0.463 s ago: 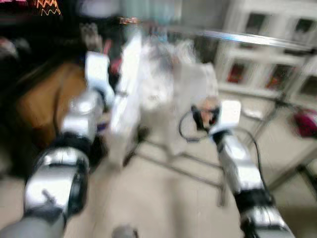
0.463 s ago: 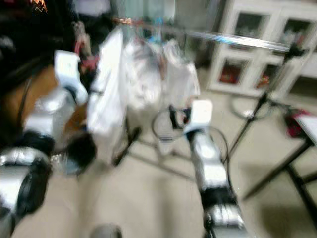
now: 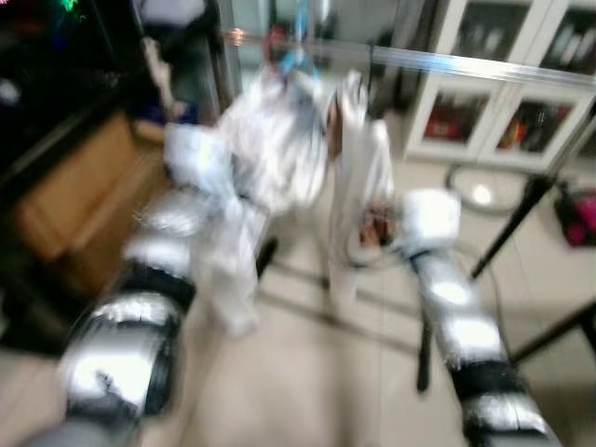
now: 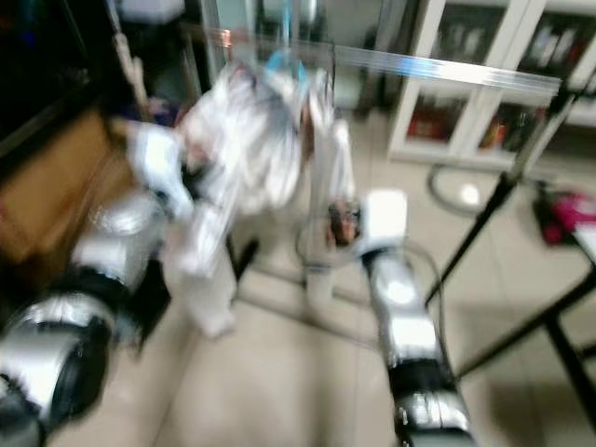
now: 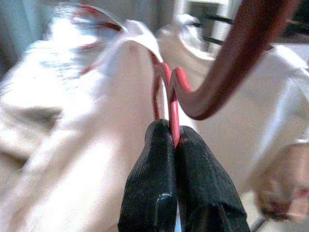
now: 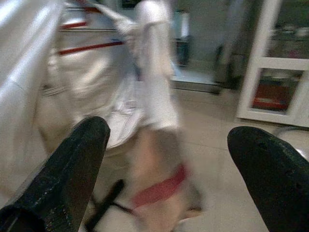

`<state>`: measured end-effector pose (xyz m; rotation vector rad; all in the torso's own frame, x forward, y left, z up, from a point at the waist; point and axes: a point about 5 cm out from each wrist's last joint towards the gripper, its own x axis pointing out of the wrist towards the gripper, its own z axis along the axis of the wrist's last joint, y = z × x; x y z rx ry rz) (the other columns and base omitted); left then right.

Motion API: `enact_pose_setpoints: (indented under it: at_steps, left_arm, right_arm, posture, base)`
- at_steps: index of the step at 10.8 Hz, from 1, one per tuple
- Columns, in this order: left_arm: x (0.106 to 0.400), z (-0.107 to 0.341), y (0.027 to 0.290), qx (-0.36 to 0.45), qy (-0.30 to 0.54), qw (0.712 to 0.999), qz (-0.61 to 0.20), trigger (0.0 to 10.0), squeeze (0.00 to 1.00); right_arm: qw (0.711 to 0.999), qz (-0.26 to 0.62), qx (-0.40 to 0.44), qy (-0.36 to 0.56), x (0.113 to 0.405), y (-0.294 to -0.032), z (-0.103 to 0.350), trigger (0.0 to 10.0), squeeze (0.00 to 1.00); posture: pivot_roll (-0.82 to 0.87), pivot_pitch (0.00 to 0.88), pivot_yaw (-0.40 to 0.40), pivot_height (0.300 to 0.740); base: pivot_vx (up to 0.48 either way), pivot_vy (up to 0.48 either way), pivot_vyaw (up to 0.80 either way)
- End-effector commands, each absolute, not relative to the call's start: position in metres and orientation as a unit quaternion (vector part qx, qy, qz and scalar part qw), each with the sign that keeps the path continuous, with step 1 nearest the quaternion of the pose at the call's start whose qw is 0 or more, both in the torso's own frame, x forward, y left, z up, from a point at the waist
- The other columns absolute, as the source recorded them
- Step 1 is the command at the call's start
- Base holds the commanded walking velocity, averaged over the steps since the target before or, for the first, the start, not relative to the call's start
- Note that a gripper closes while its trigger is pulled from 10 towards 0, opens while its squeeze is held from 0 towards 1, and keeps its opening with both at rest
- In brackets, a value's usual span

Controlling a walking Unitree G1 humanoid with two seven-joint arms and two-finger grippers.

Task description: Hang hanger

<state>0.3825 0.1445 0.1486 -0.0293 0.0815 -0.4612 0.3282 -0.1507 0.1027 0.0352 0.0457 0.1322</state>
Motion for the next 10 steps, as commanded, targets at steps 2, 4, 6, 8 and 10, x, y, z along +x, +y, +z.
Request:
enact_pose_setpoints:
  at_steps: [2, 4, 6, 8, 10]
  left_arm:
    - [0.363, 0.149, 0.118, 0.011, 0.046, 0.942, -0.333, 10.0, 0.00]
    - [0.338, 0.142, 0.097, -0.016, 0.060, 0.927, -0.369, 10.0, 0.00]
    - [0.302, 0.129, 0.103, -0.049, 0.052, 0.940, -0.335, 10.0, 0.00]
    - [0.270, 0.122, 0.143, -0.020, 0.027, 0.974, -0.223, 10.0, 0.00]
    - [0.234, 0.117, 0.158, -0.002, 0.058, 0.971, -0.232, 10.0, 0.00]
  right_arm:
    - [0.998, 0.070, 0.005, 0.001, 0.320, -0.138, 0.107, 10.0, 0.00]
    - [0.998, 0.066, 0.013, 0.007, 0.312, -0.135, 0.102, 10.0, 0.00]
    - [0.999, 0.048, 0.021, 0.011, 0.295, -0.133, 0.098, 10.0, 0.00]
    - [0.998, 0.038, 0.040, 0.007, 0.252, -0.155, 0.100, 10.0, 0.00]
    - [0.997, 0.064, 0.052, 0.009, 0.230, -0.166, 0.105, 10.0, 0.00]
  posture:
    - [0.01, 0.000, 0.058, 0.740]
    - [0.02, 0.000, 0.071, 0.740]
    - [0.02, 0.000, 0.085, 0.740]
    - [0.01, 0.000, 0.088, 0.740]
    - [0.01, 0.000, 0.081, 0.740]
  base:
    - [0.221, 0.000, 0.00]
    - [0.000, 0.000, 0.00]
    - [0.000, 0.000, 0.00]
    - [0.000, 0.000, 0.00]
    - [0.000, 0.000, 0.00]
